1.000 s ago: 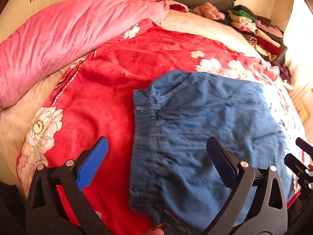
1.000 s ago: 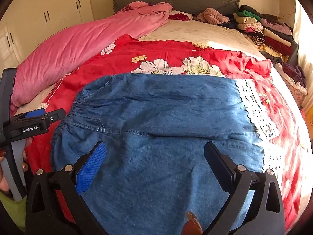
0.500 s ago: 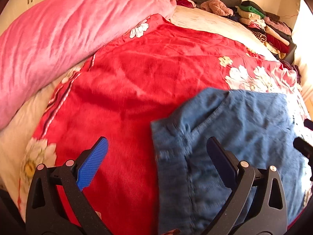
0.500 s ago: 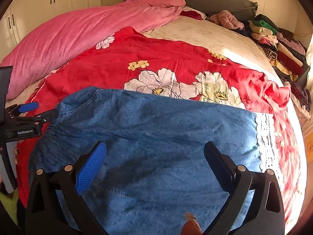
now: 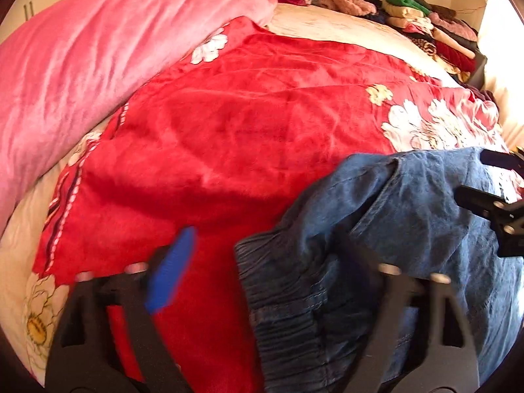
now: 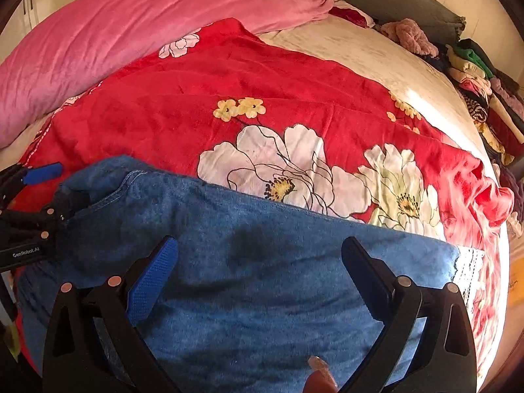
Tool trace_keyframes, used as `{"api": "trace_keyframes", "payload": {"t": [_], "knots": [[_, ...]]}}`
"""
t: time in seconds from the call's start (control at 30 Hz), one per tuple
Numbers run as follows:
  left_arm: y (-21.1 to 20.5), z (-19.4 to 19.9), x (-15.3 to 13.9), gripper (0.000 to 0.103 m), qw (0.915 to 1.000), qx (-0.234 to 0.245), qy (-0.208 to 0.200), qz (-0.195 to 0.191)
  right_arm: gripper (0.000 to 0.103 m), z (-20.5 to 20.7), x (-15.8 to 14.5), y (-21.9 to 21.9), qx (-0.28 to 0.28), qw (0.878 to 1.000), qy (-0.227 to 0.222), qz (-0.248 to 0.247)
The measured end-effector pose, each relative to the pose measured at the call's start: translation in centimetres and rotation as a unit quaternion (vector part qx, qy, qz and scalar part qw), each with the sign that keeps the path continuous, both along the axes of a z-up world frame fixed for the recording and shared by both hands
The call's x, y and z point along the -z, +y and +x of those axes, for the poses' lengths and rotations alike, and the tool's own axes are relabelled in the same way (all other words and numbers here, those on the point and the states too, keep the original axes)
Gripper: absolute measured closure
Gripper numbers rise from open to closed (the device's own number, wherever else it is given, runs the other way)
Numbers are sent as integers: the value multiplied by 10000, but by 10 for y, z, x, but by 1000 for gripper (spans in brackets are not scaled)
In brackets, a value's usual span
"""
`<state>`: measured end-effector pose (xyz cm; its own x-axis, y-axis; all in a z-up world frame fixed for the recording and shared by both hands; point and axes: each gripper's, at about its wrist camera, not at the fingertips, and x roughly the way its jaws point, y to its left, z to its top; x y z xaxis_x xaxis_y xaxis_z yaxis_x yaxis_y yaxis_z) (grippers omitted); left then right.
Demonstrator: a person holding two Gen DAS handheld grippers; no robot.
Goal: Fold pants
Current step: 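Grasp the elastic cuff with the left gripper while the right gripper grasps nearby denim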
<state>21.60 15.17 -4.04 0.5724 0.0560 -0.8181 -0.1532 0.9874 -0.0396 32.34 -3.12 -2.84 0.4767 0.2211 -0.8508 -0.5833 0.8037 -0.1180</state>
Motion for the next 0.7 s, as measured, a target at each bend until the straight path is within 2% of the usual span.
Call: {"api": "trace_keyframes", "payload": {"t": [0.03,0.07,0.17,0.3,0.53,0.6,0.63,0.7], "knots": [[-1,2,1,56,9999,63,-20,-87,4,1,1,3,-45,10000,-43,-62],[-2,2,1,68,9998,117,-68,-152,4,1,2,6,-100,9998,-97,-119],[-9,-7,-9,73,9991,158,-390,91,4,3,4,12,-214,9995,-145,-180],[-10,-19,-25,74,9971,219,-721,54,4,4,6,19,-419,9985,-246,-269],[-17,-38,-40,74,9942,361,-1008,119,5,-1,13,34,-958,9938,-396,-405],[-18,-38,-41,74,9939,371,-1025,142,13,-2,18,38,-1075,9924,-340,-493],[-18,-38,-40,74,9940,381,-1015,152,28,-3,20,41,-1160,9918,-260,-463],[-17,-37,-37,74,9944,383,-969,154,46,-9,22,43,-1249,9911,-218,-393]]}}
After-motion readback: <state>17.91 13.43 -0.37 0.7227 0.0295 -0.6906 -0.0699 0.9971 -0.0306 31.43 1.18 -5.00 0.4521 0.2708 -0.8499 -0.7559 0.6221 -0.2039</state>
